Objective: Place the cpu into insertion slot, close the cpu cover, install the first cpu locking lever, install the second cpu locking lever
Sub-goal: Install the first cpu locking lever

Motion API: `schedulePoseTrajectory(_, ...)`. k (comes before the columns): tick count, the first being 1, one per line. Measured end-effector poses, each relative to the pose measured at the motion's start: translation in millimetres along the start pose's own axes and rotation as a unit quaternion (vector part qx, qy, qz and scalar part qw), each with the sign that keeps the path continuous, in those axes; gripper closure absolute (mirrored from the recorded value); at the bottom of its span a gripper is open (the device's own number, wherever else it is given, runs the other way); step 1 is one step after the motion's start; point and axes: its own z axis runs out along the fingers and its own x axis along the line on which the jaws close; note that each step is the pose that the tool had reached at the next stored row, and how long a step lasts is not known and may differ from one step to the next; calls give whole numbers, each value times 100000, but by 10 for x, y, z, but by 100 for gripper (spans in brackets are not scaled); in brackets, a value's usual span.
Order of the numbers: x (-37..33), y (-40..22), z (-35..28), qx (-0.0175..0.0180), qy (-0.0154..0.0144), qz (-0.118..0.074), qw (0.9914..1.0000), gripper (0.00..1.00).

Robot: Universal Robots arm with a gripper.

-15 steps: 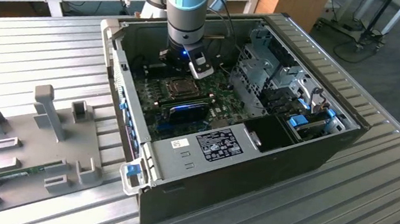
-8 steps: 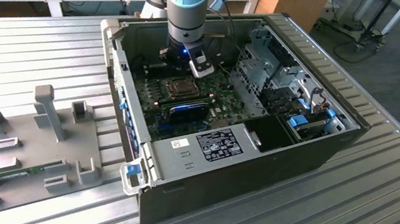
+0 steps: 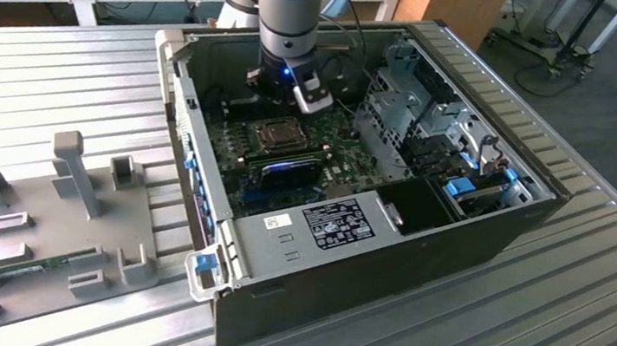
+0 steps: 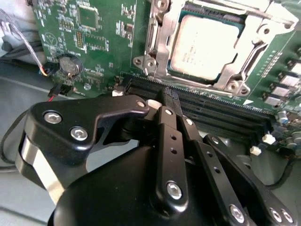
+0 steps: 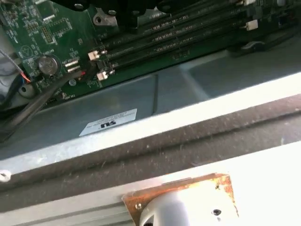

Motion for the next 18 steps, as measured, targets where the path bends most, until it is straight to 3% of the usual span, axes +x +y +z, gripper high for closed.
schedulePoseTrajectory(3, -1, 2, -4, 2409, -112, -302, 99970, 90)
schedulePoseTrajectory(4, -2, 2, -5, 2828, -52, -338, 99959, 90)
schedulePoseTrajectory(9, -2, 2, -5, 2934, -2, -322, 99956, 90)
schedulePoseTrajectory(11, -3, 3, -5, 3449, 349, -428, 99939, 90)
schedulePoseTrajectory(13, -3, 2, -5, 4135, 915, -823, 99907, 90)
schedulePoseTrajectory(18, -3, 3, -4, 6168, 1485, -2953, 99755, 90)
